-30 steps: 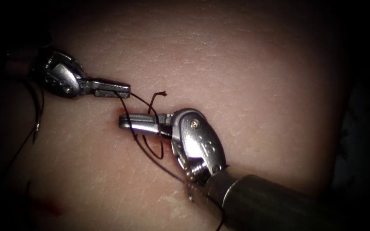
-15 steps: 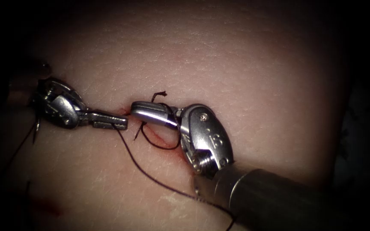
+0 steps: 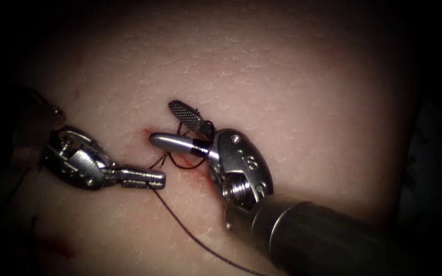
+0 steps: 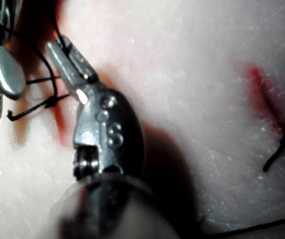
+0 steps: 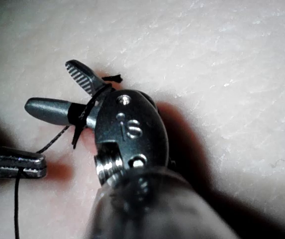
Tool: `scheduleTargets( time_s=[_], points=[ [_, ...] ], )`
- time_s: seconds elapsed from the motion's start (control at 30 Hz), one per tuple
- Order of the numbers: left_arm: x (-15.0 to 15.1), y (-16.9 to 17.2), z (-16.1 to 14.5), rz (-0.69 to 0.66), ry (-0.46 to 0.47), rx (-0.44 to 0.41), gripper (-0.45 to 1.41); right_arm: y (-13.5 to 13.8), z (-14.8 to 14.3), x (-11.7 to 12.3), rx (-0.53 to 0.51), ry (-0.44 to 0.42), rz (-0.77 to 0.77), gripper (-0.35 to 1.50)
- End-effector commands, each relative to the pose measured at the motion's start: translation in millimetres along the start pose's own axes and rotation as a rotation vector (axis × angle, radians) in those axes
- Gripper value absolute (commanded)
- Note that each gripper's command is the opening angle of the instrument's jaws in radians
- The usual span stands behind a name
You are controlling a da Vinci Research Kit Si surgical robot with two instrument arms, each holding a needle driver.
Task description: Wound Closure
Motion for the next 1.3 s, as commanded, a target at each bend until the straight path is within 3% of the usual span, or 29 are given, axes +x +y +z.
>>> scheduleTargets(
  time_s=[0.03, 0.23, 0.57, 0.93, 1.3],
  points=[
    [-0.1, 0.6, 0.8, -0.004, 0.000, 0.000, -0.45, 0.1, 0.5, -1.0, -0.018, -0.014, 0.014, 1.13],
    [1.6, -0.1, 1.1, -0.015, -0.005, 0.005, -0.45, 0.7, 0.0, -1.4, -0.097, -0.015, 0.117, 1.09],
    [1.7, -0.4, 1.1, -0.007, -0.007, 0.000, -0.45, 1.9, -0.8, -2.5, -0.206, -0.030, 0.280, 1.01],
    [1.7, -0.7, 1.2, -0.009, -0.009, -0.005, -0.45, 2.2, -1.6, -3.7, -0.219, -0.073, 0.412, 0.83],
    [1.7, -0.5, 1.2, -0.008, -0.013, -0.013, -0.45, 2.2, 1.4, -4.3, -0.181, -0.092, 0.439, 0.79]
  ],
)
